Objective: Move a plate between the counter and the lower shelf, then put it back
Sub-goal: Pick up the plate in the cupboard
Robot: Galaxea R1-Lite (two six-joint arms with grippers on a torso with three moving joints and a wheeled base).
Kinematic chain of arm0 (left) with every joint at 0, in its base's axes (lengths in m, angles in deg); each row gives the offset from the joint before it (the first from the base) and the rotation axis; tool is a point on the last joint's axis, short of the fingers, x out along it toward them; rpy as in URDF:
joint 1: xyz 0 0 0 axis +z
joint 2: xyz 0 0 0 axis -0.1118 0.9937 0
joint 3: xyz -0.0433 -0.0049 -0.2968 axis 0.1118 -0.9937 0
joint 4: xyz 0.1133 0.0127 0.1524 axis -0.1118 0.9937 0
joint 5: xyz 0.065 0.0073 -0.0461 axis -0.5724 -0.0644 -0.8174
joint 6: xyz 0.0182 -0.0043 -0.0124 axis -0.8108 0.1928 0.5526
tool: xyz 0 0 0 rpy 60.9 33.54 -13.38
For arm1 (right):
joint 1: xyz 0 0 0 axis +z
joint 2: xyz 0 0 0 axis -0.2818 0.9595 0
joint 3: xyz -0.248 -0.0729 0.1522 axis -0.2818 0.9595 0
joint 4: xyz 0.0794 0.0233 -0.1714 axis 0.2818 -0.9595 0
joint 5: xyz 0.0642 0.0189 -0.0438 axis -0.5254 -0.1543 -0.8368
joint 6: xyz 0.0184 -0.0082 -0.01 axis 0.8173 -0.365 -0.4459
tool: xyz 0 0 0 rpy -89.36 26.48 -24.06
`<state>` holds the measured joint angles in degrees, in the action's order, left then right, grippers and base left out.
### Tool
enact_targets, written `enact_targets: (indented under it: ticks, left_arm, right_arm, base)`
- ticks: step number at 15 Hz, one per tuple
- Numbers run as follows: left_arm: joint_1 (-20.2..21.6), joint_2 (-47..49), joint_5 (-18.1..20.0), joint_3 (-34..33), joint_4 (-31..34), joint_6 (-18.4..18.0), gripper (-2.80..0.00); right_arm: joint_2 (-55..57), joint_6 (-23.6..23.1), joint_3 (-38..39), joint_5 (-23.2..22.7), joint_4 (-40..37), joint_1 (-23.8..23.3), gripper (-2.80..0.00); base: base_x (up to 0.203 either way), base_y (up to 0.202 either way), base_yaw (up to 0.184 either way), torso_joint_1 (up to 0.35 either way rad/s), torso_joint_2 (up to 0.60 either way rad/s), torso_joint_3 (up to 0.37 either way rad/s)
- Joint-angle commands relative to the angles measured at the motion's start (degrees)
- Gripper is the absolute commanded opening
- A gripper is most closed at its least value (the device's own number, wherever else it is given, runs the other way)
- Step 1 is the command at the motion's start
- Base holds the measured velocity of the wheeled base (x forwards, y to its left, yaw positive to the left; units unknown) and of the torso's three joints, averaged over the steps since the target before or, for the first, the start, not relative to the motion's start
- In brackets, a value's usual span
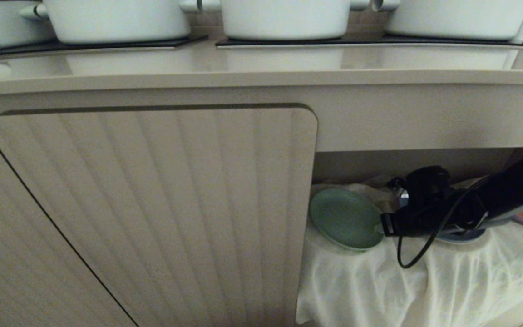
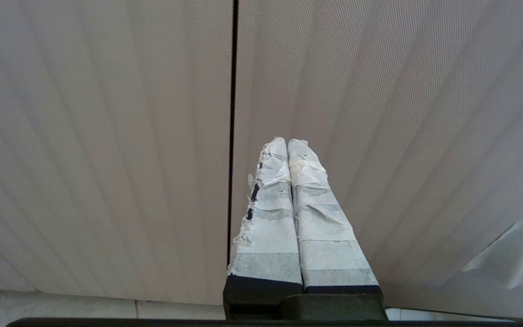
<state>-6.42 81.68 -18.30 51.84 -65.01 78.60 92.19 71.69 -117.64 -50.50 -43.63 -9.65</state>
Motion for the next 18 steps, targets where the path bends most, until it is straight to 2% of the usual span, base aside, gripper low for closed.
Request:
enact_targets:
  ticks: [1, 6, 18]
  left_arm:
    - [0.0, 0.0, 0.0, 0.0, 0.0, 0.1, -2.8]
    - [0.0, 0.0, 0.0, 0.0, 0.0, 0.0, -2.8]
    - [0.0, 0.0, 0.0, 0.0, 0.0, 0.1, -2.8]
  right_arm:
    - [-0.9, 0.0, -0.7, -0.4, 0.2, 0.1, -2.8]
    - [-1.0, 0.1, -2.7, -0.4, -0.1, 0.1, -2.8]
    - [-0.7, 0.1, -1.9, -0.4, -0.1, 0.0, -2.8]
  base:
    - [0.0, 0.0, 0.0, 0.0, 0.0, 0.0]
    - [0.0, 0.0, 0.0, 0.0, 0.0, 0.0]
    - [0.0, 0.0, 0.0, 0.0, 0.0, 0.0]
